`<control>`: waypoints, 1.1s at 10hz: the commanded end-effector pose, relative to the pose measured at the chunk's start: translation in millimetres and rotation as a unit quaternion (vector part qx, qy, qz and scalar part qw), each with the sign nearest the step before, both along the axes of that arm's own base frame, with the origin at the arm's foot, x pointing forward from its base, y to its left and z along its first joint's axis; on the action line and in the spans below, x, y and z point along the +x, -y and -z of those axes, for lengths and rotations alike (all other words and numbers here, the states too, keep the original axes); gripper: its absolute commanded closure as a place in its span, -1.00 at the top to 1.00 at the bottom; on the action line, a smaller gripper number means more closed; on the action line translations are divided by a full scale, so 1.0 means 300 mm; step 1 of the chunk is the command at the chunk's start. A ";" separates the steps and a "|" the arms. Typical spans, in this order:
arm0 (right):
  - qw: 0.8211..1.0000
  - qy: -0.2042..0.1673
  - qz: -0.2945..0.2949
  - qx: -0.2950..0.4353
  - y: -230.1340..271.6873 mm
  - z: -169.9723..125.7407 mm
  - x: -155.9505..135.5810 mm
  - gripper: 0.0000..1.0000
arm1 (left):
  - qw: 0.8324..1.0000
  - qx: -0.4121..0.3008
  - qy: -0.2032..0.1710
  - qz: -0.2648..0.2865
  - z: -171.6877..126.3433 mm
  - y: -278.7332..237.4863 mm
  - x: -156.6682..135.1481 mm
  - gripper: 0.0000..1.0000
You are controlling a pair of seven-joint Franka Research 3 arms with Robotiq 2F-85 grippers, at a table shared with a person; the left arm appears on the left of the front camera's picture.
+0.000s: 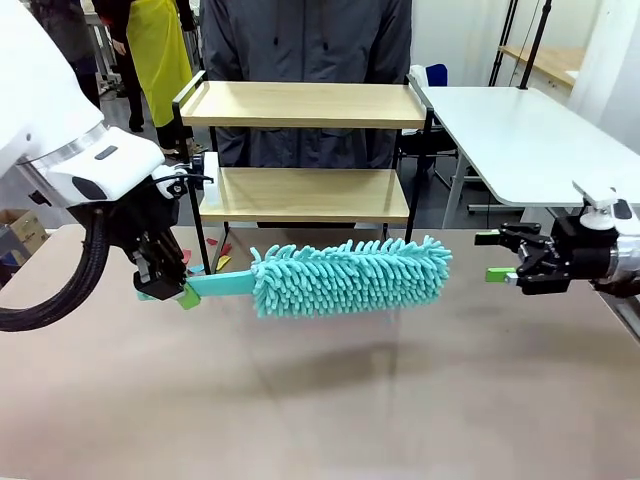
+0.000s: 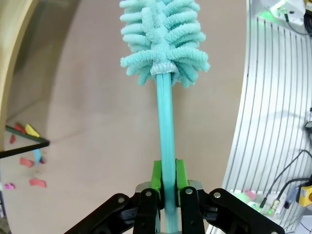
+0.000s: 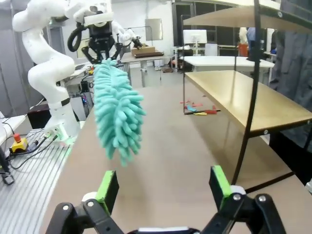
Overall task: Clean the shelf.
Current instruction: Hand the Duster back to the human.
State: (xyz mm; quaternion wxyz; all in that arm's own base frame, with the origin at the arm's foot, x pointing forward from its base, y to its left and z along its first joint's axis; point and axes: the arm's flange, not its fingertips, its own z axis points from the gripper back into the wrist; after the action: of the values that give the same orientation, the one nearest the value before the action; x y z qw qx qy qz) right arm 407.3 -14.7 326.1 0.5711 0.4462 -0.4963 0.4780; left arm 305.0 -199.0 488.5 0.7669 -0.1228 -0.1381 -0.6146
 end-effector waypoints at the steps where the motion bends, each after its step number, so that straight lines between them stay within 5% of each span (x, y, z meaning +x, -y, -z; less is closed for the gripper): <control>1: 1.000 0.010 0.012 0.025 -0.013 -0.018 0.027 1.00 | 0.999 -0.019 -0.010 0.028 0.013 -0.007 0.002 -0.74; 6: 1.000 0.000 0.003 0.006 0.000 0.006 0.006 1.00 | 1.000 0.000 0.000 0.000 0.000 0.000 0.000 -0.74; 11: 0.995 -0.074 -0.065 0.017 -0.119 -0.063 -0.053 1.00 | 0.998 -0.045 0.022 0.031 0.123 -0.054 0.083 -0.74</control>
State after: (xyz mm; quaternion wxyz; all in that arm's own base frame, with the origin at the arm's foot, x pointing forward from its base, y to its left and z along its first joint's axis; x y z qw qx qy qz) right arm 395.7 13.2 335.1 0.5590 0.5133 -0.4413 0.4789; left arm 325.7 -189.0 462.1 0.7591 -0.1261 -0.1471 -0.6215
